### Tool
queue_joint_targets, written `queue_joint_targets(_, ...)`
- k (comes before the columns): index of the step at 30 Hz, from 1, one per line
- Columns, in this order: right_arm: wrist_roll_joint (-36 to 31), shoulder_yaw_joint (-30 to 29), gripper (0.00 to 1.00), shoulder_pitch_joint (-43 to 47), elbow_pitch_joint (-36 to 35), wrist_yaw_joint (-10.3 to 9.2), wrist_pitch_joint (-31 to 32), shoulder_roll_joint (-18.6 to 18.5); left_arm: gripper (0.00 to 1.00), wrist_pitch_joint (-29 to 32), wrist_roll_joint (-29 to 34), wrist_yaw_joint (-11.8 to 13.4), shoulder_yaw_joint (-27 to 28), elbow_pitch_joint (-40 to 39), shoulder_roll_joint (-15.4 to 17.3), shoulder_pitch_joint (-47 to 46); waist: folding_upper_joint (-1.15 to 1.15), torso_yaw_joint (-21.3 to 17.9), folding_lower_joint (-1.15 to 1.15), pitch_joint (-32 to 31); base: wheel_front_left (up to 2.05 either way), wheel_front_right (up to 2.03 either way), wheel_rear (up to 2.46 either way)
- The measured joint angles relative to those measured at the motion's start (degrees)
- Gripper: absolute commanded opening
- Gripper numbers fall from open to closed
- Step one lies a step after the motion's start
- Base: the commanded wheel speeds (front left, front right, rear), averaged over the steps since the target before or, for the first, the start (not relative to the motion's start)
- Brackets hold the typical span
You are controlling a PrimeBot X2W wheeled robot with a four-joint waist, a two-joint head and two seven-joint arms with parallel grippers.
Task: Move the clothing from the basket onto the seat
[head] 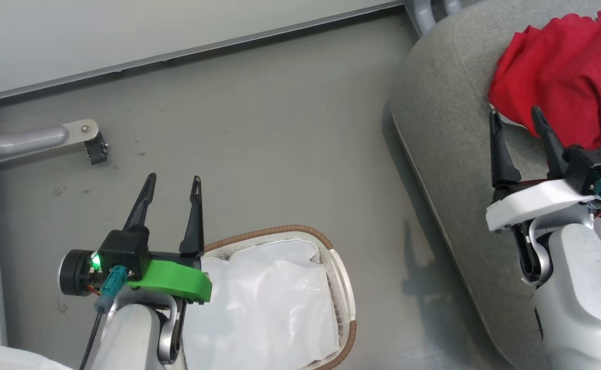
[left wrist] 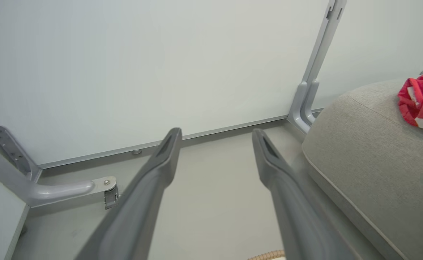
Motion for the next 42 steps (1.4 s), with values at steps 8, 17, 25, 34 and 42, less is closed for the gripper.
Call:
queue_joint_targets(8, 0.1, 2.38, 1.0, 0.85, -0.79, 0.0, 0.01, 2.03, 1.0, 0.0, -1.62, 2.34, 4.41, -0.05, -0.01, 1.6, 0.0, 3.57, 0.0, -2.03, 0.0, 0.0, 0.0)
queue_joint_targets(17, 0.15, 2.31, 1.0, 6.04, -1.15, 0.0, 0.01, 2.77, 1.0, 0.0, -2.5, 3.5, 7.59, -0.31, -0.05, 5.53, 0.0, 5.0, 0.0, -5.19, 0.0, 0.0, 0.0)
queue_joint_targets(25, -0.57, 2.81, 1.0, 11.24, -0.78, 0.0, 0.01, 2.91, 1.0, 0.0, -2.99, 3.67, 7.81, -0.25, -0.05, 9.42, 0.0, 5.09, 0.0, -8.68, 0.0, 0.0, 0.0)
queue_joint_targets(34, -0.85, 2.76, 1.0, 15.28, 0.31, 0.0, 0.01, 2.97, 1.0, 0.0, -3.87, 3.09, 8.1, 0.62, -0.05, 12.88, 0.0, 5.23, 0.0, -12.96, 0.0, 0.0, 0.0)
queue_joint_targets(42, -0.97, 3.13, 1.0, 16.85, 0.92, -0.01, 0.01, 3.16, 1.0, 0.0, -4.81, 2.43, 7.99, 1.13, -0.07, 14.35, 0.0, 5.66, 0.0, -15.38, 0.0, 0.0, 0.0)
